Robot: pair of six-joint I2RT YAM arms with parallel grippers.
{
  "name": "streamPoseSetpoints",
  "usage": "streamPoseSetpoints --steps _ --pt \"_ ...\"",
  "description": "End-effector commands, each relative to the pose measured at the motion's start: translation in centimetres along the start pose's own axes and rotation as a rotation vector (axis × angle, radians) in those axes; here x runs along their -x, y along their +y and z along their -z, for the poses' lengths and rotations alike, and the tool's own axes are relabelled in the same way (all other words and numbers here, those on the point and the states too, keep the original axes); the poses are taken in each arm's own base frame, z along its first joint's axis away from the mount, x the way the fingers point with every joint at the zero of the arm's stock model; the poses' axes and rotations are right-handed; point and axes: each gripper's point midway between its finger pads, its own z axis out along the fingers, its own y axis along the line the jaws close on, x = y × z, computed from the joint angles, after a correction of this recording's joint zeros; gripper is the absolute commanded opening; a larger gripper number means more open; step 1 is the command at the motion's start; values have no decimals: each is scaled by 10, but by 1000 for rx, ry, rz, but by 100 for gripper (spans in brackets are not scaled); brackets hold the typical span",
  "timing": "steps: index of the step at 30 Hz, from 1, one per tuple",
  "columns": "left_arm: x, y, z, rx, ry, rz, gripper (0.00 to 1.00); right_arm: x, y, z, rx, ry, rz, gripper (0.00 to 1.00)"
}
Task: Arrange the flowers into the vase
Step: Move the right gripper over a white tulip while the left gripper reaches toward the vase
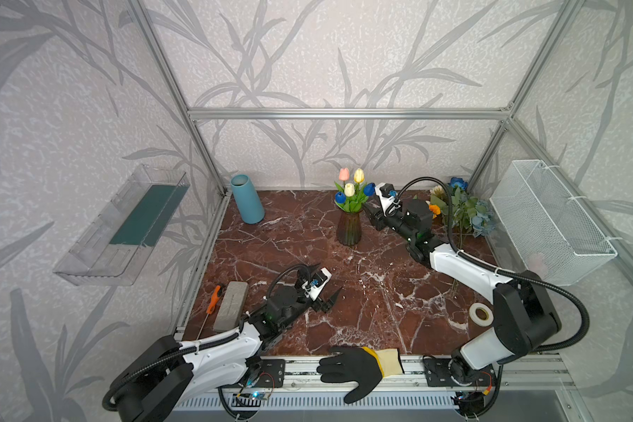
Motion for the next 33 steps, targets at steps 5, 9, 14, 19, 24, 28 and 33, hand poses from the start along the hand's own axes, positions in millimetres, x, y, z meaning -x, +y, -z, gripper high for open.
streamPoseSetpoints --steps 5,9,14,19,24,28,33 --pt "13 0 -2 -8 -29 -11 98 1 -23 35 -147 -3 13 60" --pt "27 3 1 4 -78 14 98 -10 -79 44 -285 84 -150 61" --pt "70 29 -2 117 -151 45 99 -70 -142 49 -419 353 -371 61" --pt "94 74 -27 308 -77 173 99 -139 -165 54 -499 611 -492 57" --pt "90 77 -78 243 73 190 99 -191 -162 43 -438 799 -549 54" --pt "79 77 -105 226 134 243 99 -216 -163 30 -422 898 -595 51" --pt "69 70 -117 144 217 252 99 -238 -168 26 -450 1007 -597 47"
